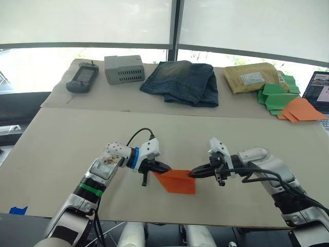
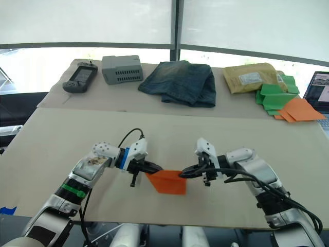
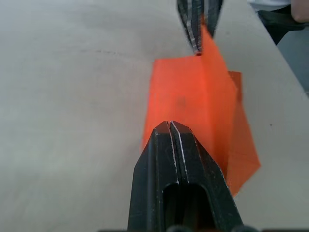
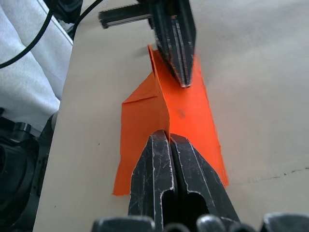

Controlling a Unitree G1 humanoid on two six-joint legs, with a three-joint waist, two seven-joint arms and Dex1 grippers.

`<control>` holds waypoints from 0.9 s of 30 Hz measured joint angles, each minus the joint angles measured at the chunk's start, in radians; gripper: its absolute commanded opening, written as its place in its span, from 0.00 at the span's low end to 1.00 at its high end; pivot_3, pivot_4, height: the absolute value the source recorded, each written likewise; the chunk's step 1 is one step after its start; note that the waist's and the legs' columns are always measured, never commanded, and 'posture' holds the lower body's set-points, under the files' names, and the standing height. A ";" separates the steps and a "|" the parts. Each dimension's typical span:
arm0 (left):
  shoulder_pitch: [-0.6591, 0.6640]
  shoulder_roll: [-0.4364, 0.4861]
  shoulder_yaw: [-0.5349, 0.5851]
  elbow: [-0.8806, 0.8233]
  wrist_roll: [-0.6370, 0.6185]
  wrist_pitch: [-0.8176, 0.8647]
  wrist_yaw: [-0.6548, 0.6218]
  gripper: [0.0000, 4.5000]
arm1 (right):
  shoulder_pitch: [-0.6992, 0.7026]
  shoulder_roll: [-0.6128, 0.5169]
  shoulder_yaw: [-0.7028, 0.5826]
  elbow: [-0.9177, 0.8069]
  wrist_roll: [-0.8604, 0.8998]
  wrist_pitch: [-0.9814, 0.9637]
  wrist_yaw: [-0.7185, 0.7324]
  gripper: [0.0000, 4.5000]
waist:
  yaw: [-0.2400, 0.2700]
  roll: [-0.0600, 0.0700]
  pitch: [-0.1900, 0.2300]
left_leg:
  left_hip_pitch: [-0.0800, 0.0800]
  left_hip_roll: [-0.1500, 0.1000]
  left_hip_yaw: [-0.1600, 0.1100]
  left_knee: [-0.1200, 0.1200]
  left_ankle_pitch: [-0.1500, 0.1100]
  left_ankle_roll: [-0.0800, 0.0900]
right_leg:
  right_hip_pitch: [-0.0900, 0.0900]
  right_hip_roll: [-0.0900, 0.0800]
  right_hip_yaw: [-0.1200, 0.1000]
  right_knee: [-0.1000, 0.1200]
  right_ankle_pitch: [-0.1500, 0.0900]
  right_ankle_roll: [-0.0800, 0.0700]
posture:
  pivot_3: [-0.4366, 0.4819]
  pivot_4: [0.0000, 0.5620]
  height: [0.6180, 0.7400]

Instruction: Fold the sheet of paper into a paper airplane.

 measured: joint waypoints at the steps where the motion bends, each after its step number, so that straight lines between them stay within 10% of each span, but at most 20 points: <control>1: 0.003 0.000 0.000 -0.004 -0.001 0.003 0.002 0.00 | -0.011 0.004 0.009 0.026 0.000 0.036 0.000 0.00 | 0.000 0.000 0.000 | -0.001 0.000 0.000 0.000 0.000 0.000 | -0.001 0.000 0.000 0.000 0.000 0.000 | 0.48 0.27 0.85; 27: 0.051 0.019 0.103 -0.206 -0.161 -0.006 0.045 0.00 | -0.087 0.047 0.043 0.157 -0.023 0.136 0.053 0.00 | -0.009 -0.001 -0.001 | 0.005 0.000 0.000 0.001 0.000 0.000 | 0.005 0.001 0.000 0.001 0.000 -0.001 | 0.48 0.27 0.85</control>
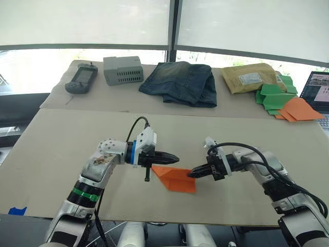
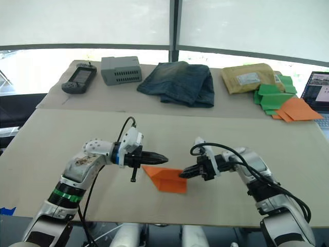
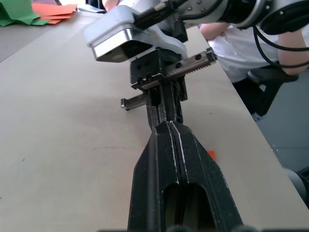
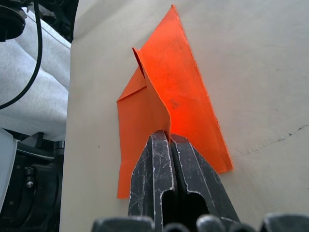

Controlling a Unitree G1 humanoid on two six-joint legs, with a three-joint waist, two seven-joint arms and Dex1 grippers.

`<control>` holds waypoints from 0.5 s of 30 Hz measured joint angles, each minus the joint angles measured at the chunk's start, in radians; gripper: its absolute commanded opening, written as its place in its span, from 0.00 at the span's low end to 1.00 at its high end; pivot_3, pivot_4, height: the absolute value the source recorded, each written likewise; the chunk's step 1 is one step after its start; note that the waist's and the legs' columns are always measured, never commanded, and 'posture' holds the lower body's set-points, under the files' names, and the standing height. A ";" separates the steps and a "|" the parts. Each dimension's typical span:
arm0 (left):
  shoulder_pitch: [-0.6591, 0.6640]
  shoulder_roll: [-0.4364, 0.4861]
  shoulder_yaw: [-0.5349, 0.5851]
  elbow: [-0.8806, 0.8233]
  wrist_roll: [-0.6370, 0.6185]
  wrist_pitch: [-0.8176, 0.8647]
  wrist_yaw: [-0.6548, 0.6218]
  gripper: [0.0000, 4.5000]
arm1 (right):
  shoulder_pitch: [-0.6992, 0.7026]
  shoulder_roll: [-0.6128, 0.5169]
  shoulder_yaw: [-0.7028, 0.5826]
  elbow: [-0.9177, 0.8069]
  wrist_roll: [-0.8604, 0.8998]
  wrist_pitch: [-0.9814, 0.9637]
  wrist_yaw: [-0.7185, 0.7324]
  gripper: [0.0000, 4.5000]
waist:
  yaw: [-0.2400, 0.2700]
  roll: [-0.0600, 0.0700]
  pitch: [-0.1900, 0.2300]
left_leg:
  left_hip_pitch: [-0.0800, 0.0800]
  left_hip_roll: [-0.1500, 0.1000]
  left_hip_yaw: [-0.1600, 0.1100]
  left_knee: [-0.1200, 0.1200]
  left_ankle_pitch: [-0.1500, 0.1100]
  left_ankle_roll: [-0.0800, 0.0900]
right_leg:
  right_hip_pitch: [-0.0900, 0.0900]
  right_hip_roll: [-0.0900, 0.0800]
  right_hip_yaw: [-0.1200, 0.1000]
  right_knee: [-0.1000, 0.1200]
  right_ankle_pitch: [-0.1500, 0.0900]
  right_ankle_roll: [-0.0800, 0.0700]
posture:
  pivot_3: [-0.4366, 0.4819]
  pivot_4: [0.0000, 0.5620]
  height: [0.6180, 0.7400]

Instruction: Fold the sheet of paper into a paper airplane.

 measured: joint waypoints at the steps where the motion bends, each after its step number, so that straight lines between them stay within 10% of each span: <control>1: 0.006 0.007 -0.008 0.000 0.010 -0.007 0.000 0.00 | 0.000 0.000 0.000 0.000 -0.001 0.000 0.000 0.00 | 0.000 0.000 0.000 | 0.000 0.000 0.000 0.000 0.000 0.000 | 0.000 0.000 0.000 0.000 0.000 0.000 | 0.48 0.27 0.85; 15: 0.026 0.002 -0.089 0.119 0.138 -0.149 0.052 0.00 | 0.002 -0.001 -0.002 -0.005 0.000 0.003 0.004 0.00 | 0.000 0.000 0.000 | -0.001 0.000 0.000 0.000 0.000 0.000 | 0.000 -0.001 0.000 -0.002 0.000 0.000 | 0.48 0.27 0.85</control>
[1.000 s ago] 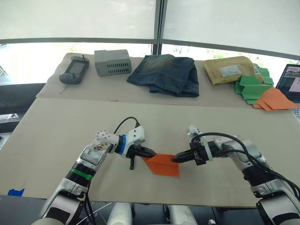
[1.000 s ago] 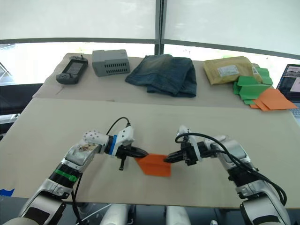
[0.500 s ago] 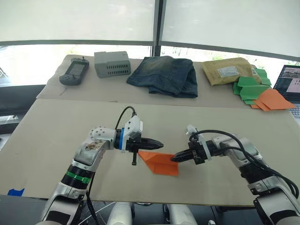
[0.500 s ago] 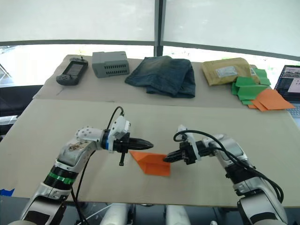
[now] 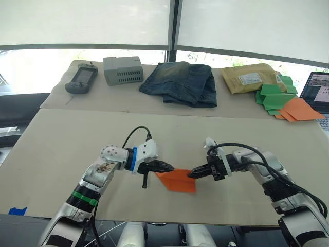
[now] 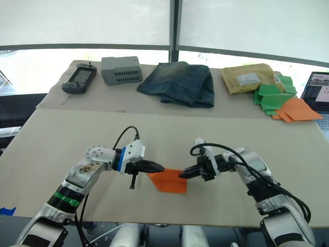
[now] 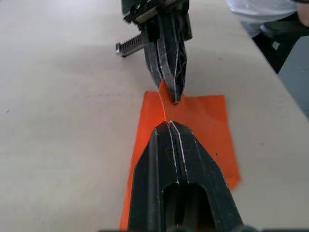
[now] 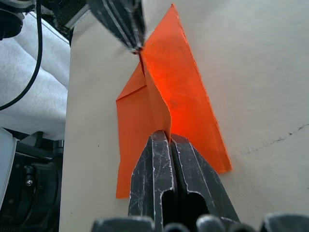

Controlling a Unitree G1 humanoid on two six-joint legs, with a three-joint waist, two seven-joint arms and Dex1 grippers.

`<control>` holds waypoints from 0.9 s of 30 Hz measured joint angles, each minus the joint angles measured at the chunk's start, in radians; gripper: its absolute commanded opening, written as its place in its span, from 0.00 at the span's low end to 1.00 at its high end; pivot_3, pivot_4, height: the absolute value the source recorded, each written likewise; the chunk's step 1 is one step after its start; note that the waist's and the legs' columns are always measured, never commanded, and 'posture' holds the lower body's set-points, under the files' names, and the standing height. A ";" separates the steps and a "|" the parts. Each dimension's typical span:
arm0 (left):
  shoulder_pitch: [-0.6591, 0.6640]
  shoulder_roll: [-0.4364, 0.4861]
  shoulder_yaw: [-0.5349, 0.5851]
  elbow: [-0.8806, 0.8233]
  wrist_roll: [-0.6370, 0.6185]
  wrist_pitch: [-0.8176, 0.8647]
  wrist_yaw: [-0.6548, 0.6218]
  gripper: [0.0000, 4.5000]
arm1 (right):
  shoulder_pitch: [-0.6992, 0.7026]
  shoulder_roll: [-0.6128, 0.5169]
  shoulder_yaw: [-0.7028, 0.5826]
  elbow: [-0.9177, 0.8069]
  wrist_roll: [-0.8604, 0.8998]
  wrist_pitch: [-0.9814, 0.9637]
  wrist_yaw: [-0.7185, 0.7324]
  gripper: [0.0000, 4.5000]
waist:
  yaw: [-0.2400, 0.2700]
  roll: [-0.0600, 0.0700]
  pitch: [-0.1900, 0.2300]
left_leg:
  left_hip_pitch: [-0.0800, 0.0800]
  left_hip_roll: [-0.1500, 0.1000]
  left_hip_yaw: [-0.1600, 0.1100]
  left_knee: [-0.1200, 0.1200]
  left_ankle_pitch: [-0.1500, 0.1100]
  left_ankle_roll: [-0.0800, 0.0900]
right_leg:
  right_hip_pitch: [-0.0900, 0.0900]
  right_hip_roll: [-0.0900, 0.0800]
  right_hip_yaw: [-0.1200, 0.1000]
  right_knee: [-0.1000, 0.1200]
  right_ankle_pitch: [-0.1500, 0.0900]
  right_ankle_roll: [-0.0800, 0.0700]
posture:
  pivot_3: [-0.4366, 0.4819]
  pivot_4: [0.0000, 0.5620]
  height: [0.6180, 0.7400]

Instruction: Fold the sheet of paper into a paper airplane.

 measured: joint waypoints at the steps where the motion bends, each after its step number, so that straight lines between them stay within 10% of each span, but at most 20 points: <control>1: 0.000 -0.001 -0.002 0.001 0.006 -0.003 0.001 0.00 | 0.000 0.000 0.000 -0.001 0.000 0.002 0.000 0.00 | 0.000 0.000 0.000 | 0.000 0.000 0.000 0.000 0.000 0.000 | 0.000 0.000 0.000 0.000 0.000 0.000 | 0.48 0.27 0.85; 27: 0.042 0.021 -0.022 -0.028 0.013 -0.034 -0.021 0.00 | -0.015 -0.002 0.010 -0.008 -0.007 0.056 -0.047 0.00 | 0.000 0.000 0.000 | 0.000 0.001 0.000 0.000 0.000 0.000 | 0.000 -0.001 0.000 -0.001 0.000 0.000 | 0.48 0.27 0.85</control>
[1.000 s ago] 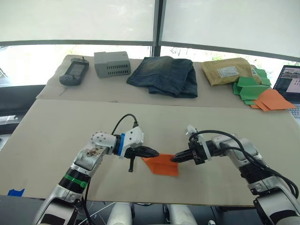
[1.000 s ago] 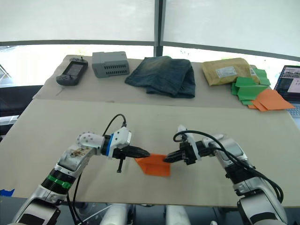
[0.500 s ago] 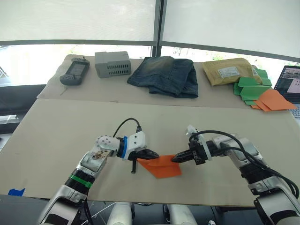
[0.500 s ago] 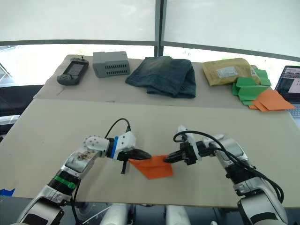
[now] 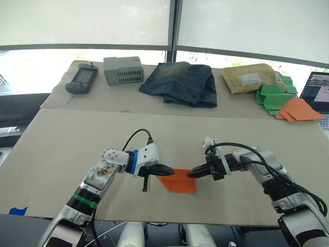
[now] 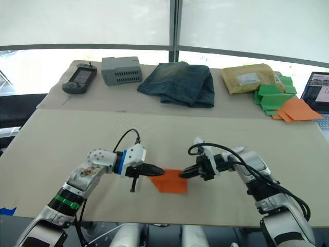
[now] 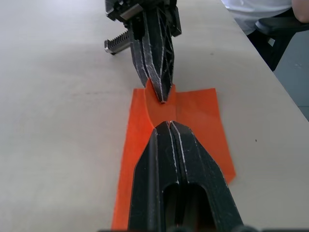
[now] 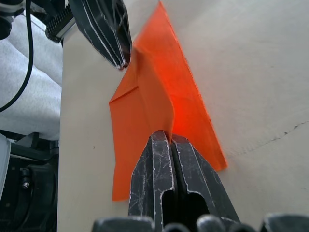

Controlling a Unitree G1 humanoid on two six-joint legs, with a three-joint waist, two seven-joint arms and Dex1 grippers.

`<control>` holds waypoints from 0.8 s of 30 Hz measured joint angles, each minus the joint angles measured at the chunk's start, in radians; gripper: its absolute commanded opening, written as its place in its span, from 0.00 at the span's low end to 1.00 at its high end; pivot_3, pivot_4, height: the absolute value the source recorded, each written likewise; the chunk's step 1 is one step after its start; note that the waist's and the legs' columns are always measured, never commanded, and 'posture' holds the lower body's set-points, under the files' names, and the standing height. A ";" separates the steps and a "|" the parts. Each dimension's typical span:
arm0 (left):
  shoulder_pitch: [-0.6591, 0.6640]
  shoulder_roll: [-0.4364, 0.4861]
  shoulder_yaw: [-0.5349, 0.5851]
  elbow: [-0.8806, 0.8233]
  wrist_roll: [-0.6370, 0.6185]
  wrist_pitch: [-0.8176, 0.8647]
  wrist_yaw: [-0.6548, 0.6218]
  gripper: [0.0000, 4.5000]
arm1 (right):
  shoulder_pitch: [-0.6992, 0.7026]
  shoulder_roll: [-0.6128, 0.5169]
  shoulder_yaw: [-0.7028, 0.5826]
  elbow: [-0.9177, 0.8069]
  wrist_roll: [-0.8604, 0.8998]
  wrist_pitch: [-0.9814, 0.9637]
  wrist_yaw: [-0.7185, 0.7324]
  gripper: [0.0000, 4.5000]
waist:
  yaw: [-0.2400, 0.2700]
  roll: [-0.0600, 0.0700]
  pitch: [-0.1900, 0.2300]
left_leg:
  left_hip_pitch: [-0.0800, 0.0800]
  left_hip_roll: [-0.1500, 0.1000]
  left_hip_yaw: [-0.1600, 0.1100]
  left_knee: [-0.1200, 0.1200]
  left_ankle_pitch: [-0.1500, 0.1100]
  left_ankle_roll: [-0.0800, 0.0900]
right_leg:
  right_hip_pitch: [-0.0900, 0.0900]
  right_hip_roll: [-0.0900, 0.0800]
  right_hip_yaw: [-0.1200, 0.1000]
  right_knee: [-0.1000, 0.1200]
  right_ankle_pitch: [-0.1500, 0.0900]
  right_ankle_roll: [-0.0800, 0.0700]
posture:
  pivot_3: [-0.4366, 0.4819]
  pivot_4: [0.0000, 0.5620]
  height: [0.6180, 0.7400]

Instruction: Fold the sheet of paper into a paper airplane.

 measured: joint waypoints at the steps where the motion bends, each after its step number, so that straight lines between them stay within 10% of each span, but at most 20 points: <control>1: 0.006 0.007 -0.008 0.009 0.014 -0.010 0.003 0.00 | 0.000 0.000 0.000 -0.004 0.000 0.009 -0.006 0.00 | 0.000 0.000 0.000 | 0.000 0.000 0.000 0.000 0.000 0.000 | 0.000 0.000 0.000 0.000 0.000 0.000 | 0.48 0.27 0.85; 20: 0.006 -0.037 0.008 0.088 0.042 -0.069 0.080 0.00 | -0.029 -0.010 0.018 -0.008 -0.002 0.056 -0.013 0.00 | 0.005 0.000 0.000 | -0.001 0.000 0.000 0.000 0.000 0.000 | -0.002 -0.001 0.000 -0.001 0.000 0.000 | 0.48 0.27 0.85; 24: 0.010 -0.030 0.002 0.088 0.053 -0.083 0.082 0.00 | -0.034 -0.010 0.015 0.003 0.002 0.055 -0.020 0.28 | 0.005 0.000 0.000 | -0.001 0.000 -0.001 0.000 0.000 0.000 | -0.002 -0.002 0.000 -0.001 0.000 0.000 | 0.48 0.27 0.85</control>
